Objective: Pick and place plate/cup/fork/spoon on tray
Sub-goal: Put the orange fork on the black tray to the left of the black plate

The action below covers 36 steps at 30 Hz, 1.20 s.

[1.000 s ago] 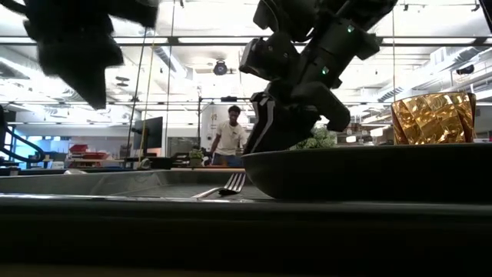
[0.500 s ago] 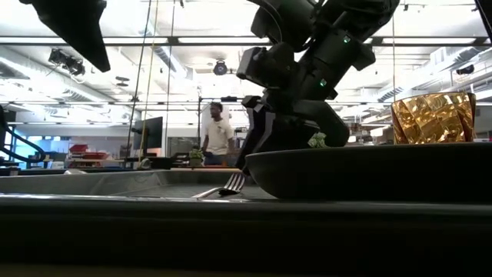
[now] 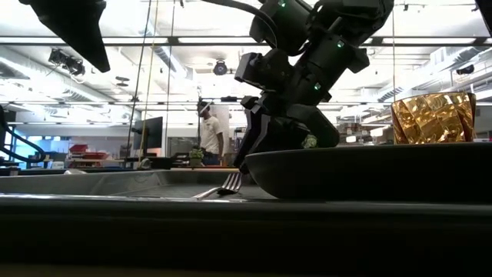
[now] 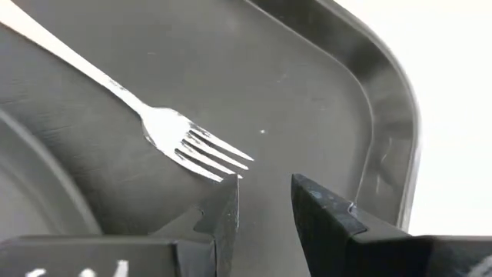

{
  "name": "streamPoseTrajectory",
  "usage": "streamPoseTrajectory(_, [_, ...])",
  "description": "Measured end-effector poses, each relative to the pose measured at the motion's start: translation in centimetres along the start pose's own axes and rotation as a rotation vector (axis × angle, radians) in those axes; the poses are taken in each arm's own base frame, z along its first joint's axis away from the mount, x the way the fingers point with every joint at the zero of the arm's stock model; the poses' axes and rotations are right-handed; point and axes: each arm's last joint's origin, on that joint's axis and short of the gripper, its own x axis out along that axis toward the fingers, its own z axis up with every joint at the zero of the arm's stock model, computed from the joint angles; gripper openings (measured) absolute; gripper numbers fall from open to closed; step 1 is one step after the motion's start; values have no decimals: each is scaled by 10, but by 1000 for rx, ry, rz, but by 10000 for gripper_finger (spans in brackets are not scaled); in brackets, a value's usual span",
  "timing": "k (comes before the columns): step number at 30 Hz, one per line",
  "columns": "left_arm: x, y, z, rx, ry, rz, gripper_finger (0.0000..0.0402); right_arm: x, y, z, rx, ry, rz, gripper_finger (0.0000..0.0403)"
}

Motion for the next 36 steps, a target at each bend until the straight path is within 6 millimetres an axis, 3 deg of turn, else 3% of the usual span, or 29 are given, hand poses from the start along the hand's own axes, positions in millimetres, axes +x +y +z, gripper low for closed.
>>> streamPoseTrajectory(8, [0,0,0,-1,0,-1,36,0,-3,1,0,-11,-8,127])
streamPoseTrajectory(14, [0,-1,0,-1,2,-6,36,-14,-3,2,13,19,13,127])
streamPoseTrajectory(20, [3,-1,3,-11,3,-5,36,-8,1,0,-11,5,91,127])
streamPoseTrajectory(36, [3,-2,3,-14,1,-11,36,-5,-4,1,-15,-24,62,127])
